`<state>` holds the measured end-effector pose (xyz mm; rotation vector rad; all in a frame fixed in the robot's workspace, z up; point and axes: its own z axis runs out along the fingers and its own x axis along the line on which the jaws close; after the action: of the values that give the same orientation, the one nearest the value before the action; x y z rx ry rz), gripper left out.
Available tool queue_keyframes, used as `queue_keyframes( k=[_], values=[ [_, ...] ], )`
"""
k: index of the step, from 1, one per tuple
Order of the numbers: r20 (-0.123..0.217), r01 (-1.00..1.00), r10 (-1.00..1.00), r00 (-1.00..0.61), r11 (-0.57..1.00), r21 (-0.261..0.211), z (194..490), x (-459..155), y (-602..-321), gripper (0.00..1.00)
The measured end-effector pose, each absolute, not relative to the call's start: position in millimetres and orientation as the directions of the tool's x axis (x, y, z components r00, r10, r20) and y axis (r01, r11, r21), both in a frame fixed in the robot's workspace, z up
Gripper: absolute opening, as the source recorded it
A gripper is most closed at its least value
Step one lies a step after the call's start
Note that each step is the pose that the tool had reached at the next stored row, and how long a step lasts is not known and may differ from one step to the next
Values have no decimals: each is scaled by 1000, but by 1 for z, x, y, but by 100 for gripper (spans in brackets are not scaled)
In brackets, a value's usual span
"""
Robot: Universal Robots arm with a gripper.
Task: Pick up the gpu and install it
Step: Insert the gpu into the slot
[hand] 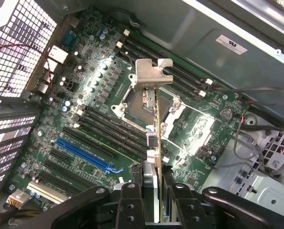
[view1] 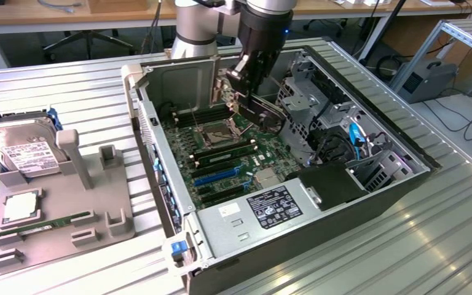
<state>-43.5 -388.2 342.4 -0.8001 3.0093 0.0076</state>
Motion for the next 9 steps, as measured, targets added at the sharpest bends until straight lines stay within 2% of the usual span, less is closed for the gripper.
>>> queue_keyframes(
  k=[9],
  values=[
    [-28, -532, -532, -846, 847, -2, 342, -44, -388, 27]
  ],
)
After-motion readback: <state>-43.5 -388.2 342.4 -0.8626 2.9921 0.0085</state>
